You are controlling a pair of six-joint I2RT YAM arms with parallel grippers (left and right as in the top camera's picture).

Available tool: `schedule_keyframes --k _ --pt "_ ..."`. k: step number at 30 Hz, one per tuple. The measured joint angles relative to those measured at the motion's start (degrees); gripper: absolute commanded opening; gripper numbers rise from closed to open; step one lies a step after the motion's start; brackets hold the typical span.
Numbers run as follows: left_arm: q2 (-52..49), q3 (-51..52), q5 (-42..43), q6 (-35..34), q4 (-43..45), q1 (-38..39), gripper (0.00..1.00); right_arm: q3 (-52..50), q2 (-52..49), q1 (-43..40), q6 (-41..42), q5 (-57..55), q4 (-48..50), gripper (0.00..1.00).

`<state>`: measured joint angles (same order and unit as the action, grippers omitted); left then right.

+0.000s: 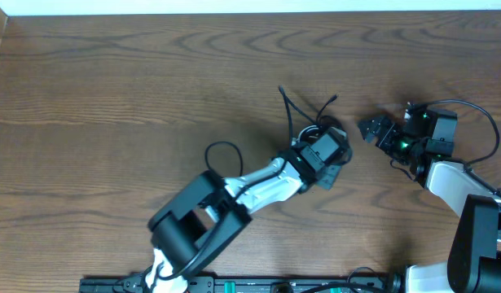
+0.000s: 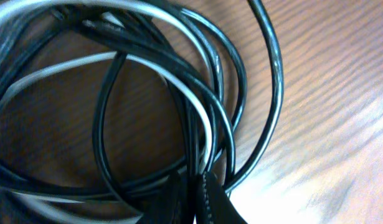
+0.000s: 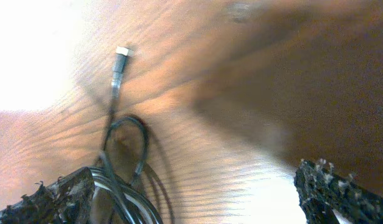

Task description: Untangle cables

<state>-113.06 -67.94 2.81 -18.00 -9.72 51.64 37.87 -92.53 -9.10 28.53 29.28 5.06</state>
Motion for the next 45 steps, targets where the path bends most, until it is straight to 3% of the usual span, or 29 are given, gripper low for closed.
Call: schedule_keyframes --k 5,11,20,26,34,45 --pt "9.60 0.35 5.92 5.03 -7.80 -6.14 0.08 -0.07 -0.02 0.00 -2.23 10.38 4.92 0.99" --pt "22.14 0.35 23.74 7.67 -14.27 -19.96 0.08 -0.07 -0.02 0.00 -3.17 17.44 5.75 0.99" --pt "21.77 0.35 53.66 8.02 -16.02 -36.76 0.07 -0.09 -0.09 1.09 -5.81 23.58 9.42 0.94" --pt "21.27 0.35 64.02 8.04 -16.02 -37.97 0.08 -0.11 -0.09 5.31 -9.79 28.85 13.20 0.82" --pt "21.27 0.35 70.29 8.48 -16.02 -37.92 0.08 -0.11 -0.09 10.67 -12.07 31.17 16.26 0.99" --pt "21.27 0.35 75.32 8.87 -16.02 -36.24 0.08 -0.11 -0.09 13.16 -13.57 31.56 17.11 0.99"
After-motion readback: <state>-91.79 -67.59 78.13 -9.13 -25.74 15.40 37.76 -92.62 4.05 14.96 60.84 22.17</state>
